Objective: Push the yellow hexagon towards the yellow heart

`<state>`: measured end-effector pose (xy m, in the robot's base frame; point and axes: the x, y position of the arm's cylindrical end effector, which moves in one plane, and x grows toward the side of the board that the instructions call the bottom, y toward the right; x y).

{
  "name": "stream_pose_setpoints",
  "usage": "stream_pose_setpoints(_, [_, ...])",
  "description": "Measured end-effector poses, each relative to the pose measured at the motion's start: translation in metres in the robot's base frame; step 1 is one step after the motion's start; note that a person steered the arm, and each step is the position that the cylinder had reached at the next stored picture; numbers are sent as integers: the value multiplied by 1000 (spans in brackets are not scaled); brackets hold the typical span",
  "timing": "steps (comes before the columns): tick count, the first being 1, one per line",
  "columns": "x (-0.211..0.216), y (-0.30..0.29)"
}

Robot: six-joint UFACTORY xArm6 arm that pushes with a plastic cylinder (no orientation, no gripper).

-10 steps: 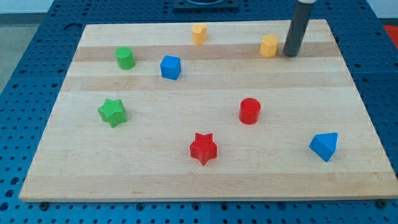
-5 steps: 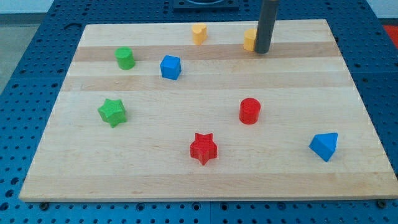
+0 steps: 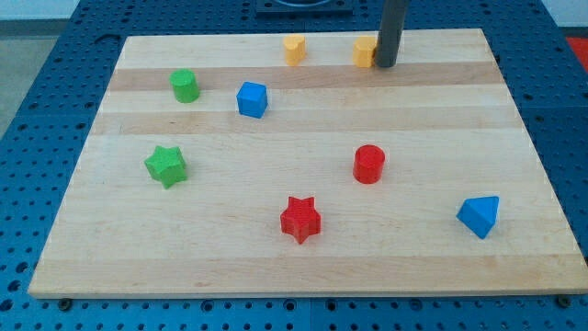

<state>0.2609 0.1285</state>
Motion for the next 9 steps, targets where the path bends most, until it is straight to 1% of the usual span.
stream_pose_setpoints(1, [-9, 1])
stream_pose_setpoints(3, [0, -5])
stream_pose_setpoints(4, [-34, -11])
stream_pose_setpoints(5, [-42, -23])
stream_pose_setpoints(7, [-37, -37])
stream_pose_setpoints(9, [-41, -21])
